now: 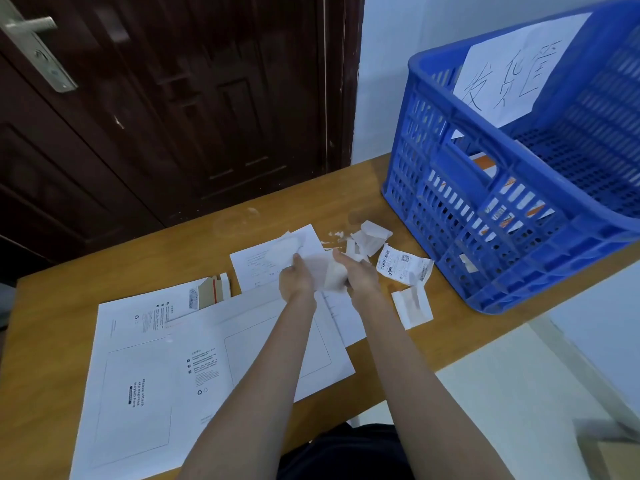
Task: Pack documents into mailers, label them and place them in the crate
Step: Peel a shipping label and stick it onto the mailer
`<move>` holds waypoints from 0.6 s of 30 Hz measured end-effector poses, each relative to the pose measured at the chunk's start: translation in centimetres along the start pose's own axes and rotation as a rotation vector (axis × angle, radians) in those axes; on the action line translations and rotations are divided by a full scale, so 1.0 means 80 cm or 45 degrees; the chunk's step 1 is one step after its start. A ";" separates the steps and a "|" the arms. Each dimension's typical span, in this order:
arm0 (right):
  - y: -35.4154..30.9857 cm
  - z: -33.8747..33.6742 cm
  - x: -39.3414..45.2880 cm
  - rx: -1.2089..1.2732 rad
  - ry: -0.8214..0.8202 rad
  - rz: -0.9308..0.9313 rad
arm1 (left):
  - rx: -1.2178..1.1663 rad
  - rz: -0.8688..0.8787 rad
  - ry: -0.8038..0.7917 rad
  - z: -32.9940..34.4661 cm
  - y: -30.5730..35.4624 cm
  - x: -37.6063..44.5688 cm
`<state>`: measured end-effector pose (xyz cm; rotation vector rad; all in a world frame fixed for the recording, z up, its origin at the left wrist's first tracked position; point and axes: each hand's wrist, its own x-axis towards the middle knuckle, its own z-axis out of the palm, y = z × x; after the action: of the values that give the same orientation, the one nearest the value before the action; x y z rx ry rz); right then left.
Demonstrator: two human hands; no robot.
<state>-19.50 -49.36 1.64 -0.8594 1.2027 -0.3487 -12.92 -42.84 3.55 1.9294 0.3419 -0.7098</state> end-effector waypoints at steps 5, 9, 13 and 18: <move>-0.001 -0.007 0.001 0.068 -0.111 -0.026 | -0.366 -0.240 -0.111 -0.012 0.008 0.000; 0.001 -0.008 -0.001 -0.167 -0.034 -0.221 | -0.262 -0.188 -0.227 -0.013 0.012 0.003; 0.005 0.004 -0.007 -0.461 0.091 -0.323 | 0.248 0.235 -0.170 -0.001 0.009 -0.005; 0.000 0.001 0.003 -0.401 0.125 -0.313 | 0.163 0.334 -0.185 -0.002 0.003 0.002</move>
<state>-19.36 -49.47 1.48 -1.2816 1.2643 -0.4101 -12.59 -42.80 3.70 1.9824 -0.0484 -0.7055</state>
